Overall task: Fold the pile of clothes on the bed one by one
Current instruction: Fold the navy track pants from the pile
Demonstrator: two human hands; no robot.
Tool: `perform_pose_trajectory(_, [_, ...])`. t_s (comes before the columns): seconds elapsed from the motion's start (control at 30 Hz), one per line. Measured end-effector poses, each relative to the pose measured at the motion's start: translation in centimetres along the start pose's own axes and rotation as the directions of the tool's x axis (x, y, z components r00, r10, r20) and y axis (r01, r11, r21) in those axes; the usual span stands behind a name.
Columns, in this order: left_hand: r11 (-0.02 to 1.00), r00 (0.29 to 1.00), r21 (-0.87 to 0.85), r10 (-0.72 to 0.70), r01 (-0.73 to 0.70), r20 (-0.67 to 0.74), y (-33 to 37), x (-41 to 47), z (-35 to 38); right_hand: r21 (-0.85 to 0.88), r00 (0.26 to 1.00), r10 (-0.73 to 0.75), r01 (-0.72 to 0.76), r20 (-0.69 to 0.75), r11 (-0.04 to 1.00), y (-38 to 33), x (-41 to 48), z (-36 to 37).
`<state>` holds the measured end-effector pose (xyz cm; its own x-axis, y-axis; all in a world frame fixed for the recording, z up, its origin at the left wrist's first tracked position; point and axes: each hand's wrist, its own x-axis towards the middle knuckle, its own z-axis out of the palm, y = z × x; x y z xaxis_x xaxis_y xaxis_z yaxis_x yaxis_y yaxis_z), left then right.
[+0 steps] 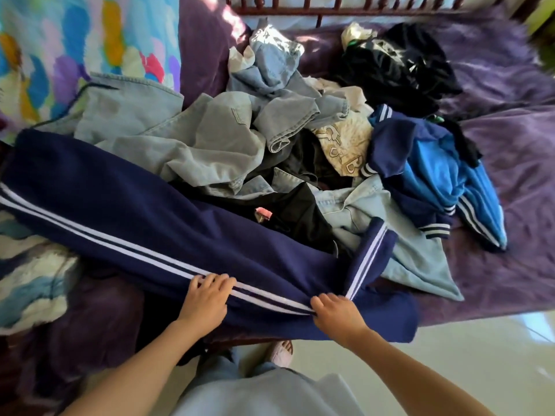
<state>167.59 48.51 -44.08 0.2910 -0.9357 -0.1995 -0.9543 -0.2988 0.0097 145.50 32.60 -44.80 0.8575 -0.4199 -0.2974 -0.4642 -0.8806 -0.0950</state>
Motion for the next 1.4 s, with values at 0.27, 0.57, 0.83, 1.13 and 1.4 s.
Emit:
perform_pose_trajectory(0.27, [0.990,0.960,0.129,0.026,-0.064,0.280,2.4,1.9,1.8,-0.105,0.990,0.142,-0.140,0.016,0.985,1.6,-3.8,2.3])
perform_pose_trajectory(0.57, [0.962,0.915,0.127,0.184,-0.243,0.360,3.3,3.7,1.6,-0.196,0.880,0.471,-0.452,0.060,0.870,6.7,-5.4,1.0])
perform_pose_trajectory(0.83, [0.884,0.815,0.092,0.377,-0.458,0.441,9.9,5.8,1.3,-0.061,0.890,0.449,-0.454,-0.083,0.889,6.2,-9.1,2.7])
perform_pose_trajectory(1.13, [0.946,0.809,-0.134,0.322,-0.295,0.492,9.7,5.9,0.4,0.720,0.067,0.801,-0.487,0.595,-0.495,9.2,-10.7,5.9])
perform_pose_trajectory(1.4, [0.953,0.888,-0.302,0.123,0.019,0.443,9.5,5.2,1.2,0.338,0.314,0.404,0.243,0.859,-0.909,8.3,-7.3,7.0])
